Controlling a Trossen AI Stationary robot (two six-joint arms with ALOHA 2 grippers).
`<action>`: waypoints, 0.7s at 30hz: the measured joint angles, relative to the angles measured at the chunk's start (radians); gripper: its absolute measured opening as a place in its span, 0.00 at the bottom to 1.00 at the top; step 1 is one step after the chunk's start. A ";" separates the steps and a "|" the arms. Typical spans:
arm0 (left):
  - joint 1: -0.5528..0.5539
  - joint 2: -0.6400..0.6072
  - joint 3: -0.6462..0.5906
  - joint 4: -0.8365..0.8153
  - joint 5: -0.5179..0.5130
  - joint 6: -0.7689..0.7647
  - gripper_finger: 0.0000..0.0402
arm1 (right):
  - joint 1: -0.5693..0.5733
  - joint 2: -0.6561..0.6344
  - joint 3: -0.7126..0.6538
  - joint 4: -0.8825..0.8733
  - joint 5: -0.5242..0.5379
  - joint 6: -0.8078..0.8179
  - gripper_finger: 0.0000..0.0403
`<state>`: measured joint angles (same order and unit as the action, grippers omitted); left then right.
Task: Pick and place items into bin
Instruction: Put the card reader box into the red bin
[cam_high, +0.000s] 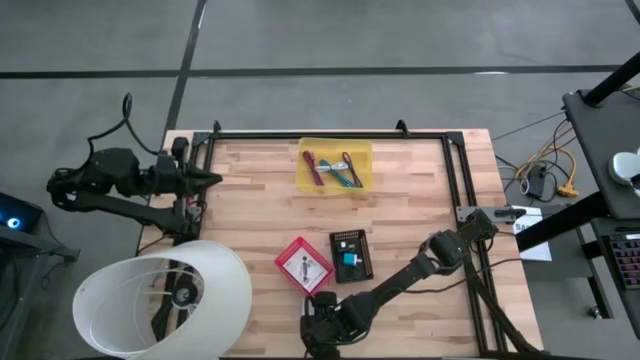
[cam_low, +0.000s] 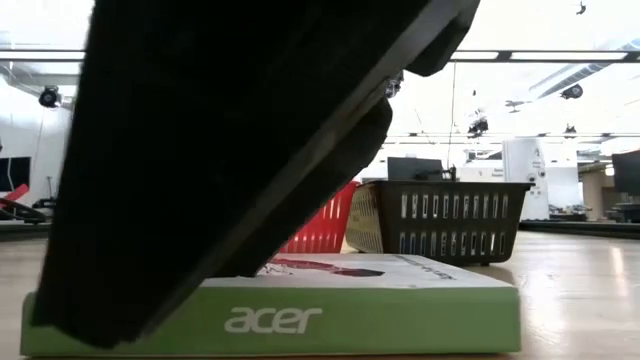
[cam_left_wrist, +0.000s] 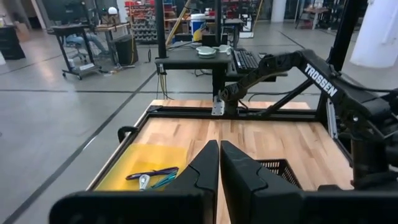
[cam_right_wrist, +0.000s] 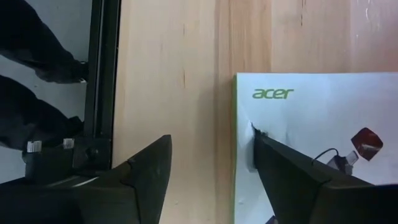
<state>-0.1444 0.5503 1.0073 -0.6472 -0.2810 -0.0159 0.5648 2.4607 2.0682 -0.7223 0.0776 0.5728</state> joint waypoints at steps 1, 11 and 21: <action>0.000 0.001 0.000 0.000 0.000 0.003 0.00 | 0.000 0.000 -0.003 0.001 0.000 0.000 0.54; 0.000 0.001 0.000 0.000 0.000 0.004 0.00 | -0.005 0.005 -0.017 0.007 0.001 0.000 0.48; 0.000 -0.003 0.000 0.000 0.000 0.005 0.00 | -0.008 0.006 -0.021 -0.003 0.007 0.000 0.25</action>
<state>-0.1444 0.5468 1.0073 -0.6472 -0.2806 -0.0109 0.5568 2.4668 2.0468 -0.7258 0.0849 0.5728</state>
